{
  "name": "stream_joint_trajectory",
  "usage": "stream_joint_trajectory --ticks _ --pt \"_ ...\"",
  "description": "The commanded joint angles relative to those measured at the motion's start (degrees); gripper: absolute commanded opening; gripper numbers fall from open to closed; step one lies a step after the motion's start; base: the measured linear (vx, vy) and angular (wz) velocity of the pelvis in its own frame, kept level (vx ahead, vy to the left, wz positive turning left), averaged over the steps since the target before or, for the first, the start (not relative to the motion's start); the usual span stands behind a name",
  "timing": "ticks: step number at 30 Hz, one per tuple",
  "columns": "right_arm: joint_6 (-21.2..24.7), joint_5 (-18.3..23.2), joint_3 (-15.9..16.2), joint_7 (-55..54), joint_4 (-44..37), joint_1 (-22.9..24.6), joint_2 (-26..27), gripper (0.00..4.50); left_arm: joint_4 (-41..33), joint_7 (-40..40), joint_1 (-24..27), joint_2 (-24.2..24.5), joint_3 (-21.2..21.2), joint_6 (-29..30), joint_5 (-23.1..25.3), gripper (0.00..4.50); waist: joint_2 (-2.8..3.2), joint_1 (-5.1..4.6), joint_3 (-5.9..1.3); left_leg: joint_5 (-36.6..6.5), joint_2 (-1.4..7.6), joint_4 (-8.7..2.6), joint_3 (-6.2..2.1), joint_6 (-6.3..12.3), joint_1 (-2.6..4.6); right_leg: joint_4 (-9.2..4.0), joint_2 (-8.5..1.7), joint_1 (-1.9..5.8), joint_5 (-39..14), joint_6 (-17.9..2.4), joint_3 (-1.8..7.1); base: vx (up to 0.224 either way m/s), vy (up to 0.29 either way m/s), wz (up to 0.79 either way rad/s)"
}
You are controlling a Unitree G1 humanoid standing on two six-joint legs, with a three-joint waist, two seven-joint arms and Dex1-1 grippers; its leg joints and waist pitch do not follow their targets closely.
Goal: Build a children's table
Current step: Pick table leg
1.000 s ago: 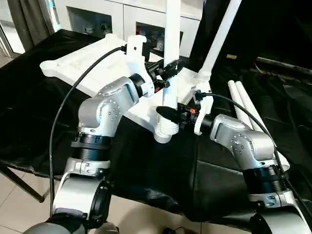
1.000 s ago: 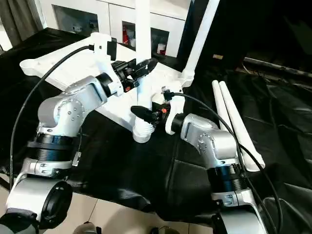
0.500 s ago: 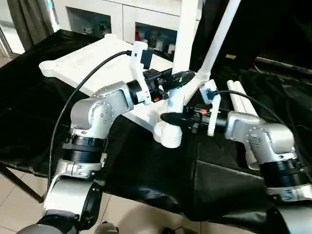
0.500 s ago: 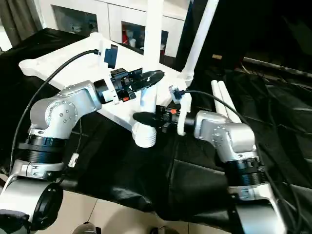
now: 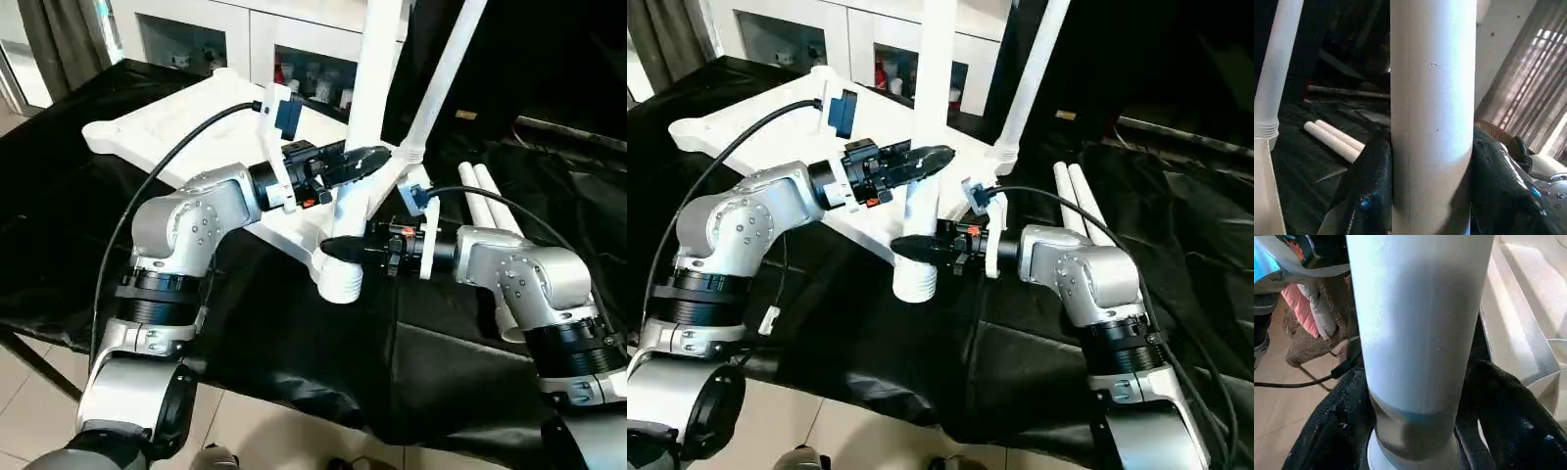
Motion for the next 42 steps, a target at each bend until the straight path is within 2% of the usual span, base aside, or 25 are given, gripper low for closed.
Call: stream_joint_trajectory --ticks 1,7,8,12,19,24,27,28,30,31,33,35,38,40,42 --pt "-0.05 -0.82 -0.08 -0.62 -0.25 -0.1 -0.59 3.05 -2.46 -1.36 -1.64 -0.64 -0.82 0.78 -2.14 1.84 -0.01 -0.07 -4.27 -6.38 -0.15 -3.34 0.76 0.15 0.69 -3.66 -3.0 4.18 -12.07 -7.97 1.72 0.0 0.0 0.0" --pt "0.17 -0.29 -0.43 -0.59 -0.33 0.14 -0.24 3.05 -2.23 -1.11 -1.93 -1.16 -0.23 0.95 -2.31 1.83 -0.01 -0.07 -4.3 -6.43 -0.17 -3.31 0.76 0.12 0.68 -3.68 -3.0 4.23 -12.03 -8.02 1.73 0.0 0.0 0.0" --pt "0.21 -0.25 -0.42 -0.59 -0.35 0.17 -0.2 2.78 -2.22 -1.15 -1.94 -1.15 -0.2 0.96 -2.33 1.83 -0.03 -0.07 -4.28 -6.55 -0.17 -3.3 0.78 0.16 0.69 -3.69 -2.99 4.2 -12.11 -8.08 1.74 0.0 0.0 0.0" --pt "0.47 0.04 -0.62 -0.77 -0.26 0.2 0.08 2.59 -2.2 -1.06 -2.05 -1.16 0.37 1.15 -2.75 1.83 -0.14 -0.09 -4.29 -6.69 -0.16 -3.3 0.77 0.22 0.69 -3.75 -3.01 4.22 -12.5 -7.97 1.71 0.0 0.0 0.0" --pt "0.42 0.37 -1.16 -0.87 0.61 -0.04 0.49 1.97 -2.27 -0.97 -2.08 -0.96 0.98 1.19 -2.84 1.83 -0.2 -0.06 -4.29 -6.25 -0.15 -3.33 0.75 0.25 0.65 -3.65 -3.02 4.22 -12.31 -7.84 1.7 0.0 0.0 0.0" --pt "0.37 0.67 -1.45 -0.88 1.02 -0.16 0.68 1.9 -2.36 -0.89 -2.04 -0.97 1.18 1.33 -2.91 1.83 -0.23 -0.01 -4.33 -5.99 -0.18 -3.3 0.75 0.16 0.61 -3.58 -3.02 4.25 -11.89 -7.83 1.71 0.0 0.0 0.0" --pt "-0.1 0.87 -1.81 -1.36 1.26 -0.19 1.02 1.89 -1.76 0.05 -1.86 -0.86 1.33 0.18 -1.68 1.83 0.03 0.01 -4.35 -6.15 -0.15 -3.3 0.74 0.21 0.72 -3.55 -3.05 4.19 -11.59 -8.05 1.73 0.0 0.0 0.0" --pt "-0.42 0.9 -1.95 -1.46 1.29 -0.15 1.12 1.89 -1.43 0.52 -1.87 -0.94 1.52 -0.34 -1.32 2.18 -0.05 -0.05 -4.32 -6.22 -0.17 -3.33 0.73 0.15 0.68 -3.57 -3.0 4.21 -11.57 -8.14 1.69 0.0 0.0 0.0" --pt "-0.73 0.98 -2.24 -1.67 1.37 -0.11 1.3 1.89 -1.22 0.63 -1.88 -0.98 1.71 -0.39 -1.35 2.53 -0.06 -0.04 -4.33 -6.33 -0.16 -3.32 0.74 0.13 0.7 -3.57 -3.01 4.22 -11.51 -8.19 1.71 0.0 0.0 0.0" --pt "-1.15 1.18 -2.76 -2.18 1.13 0.14 1.72 1.89 -1.49 0.7 -1.55 -1.12 2.78 0.93 -2.81 2.55 0.15 -0.02 -4.34 -6.27 -0.17 -3.3 0.76 0.01 0.72 -3.54 -3.05 4.2 -11.35 -8.3 1.75 0.0 0.0 0.0" --pt "-1.75 1.47 -3.44 -2.68 0.86 0.39 2.2 1.89 -1.92 1.68 -1.07 -1.74 4.34 0.92 -3.94 2.62 0.05 0.01 -4.35 -6.45 -0.19 -3.31 0.74 -0.17 0.69 -3.55 -3.06 4.23 -11.41 -8.54 1.7 0.0 0.0 0.0" --pt "-1.84 1.66 -3.75 -2.83 0.82 0.43 2.35 1.89 -2.05 2.09 -0.93 -1.95 4.62 0.25 -3.8 2.92 -0.09 -0.05 -4.34 -6.51 -0.19 -3.33 0.74 -0.05 0.68 -3.57 -2.99 4.27 -11.23 -8.55 1.69 0.0 0.0 0.0" --pt "-2.86 2.75 -5.7 -3.83 1.03 0.26 3.62 1.89 -1.07 5.02 -0.44 -3.5 8.95 -3.07 -5.24 2.98 -0.13 0.02 -4.36 -6.77 -0.26 -3.28 0.73 0.0 0.61 -3.63 -3.05 4.33 -11.42 -8.68 1.65 0.0 0.0 0.0" --pt "-3.57 2.84 -6.09 -4.11 1.24 0.2 4.04 1.89 -0.77 5.23 -0.13 -3.64 10.49 -4.71 -5.92 2.98 0.03 0.01 -4.36 -6.91 -0.23 -3.3 0.72 0.15 0.68 -3.67 -3.02 4.27 -11.62 -8.35 1.66 0.0 0.0 0.0" --pt "-4.02 2.67 -6.18 -4.41 1.33 0.19 4.18 1.89 -0.52 5.53 -0.1 -3.66 11.24 -5.41 -6.16 2.98 -0.06 -0.06 -4.37 -6.87 -0.25 -3.31 0.73 0.17 0.69 -3.73 -2.97 4.27 -12.03 -7.91 1.64 0.0 0.0 0.0"
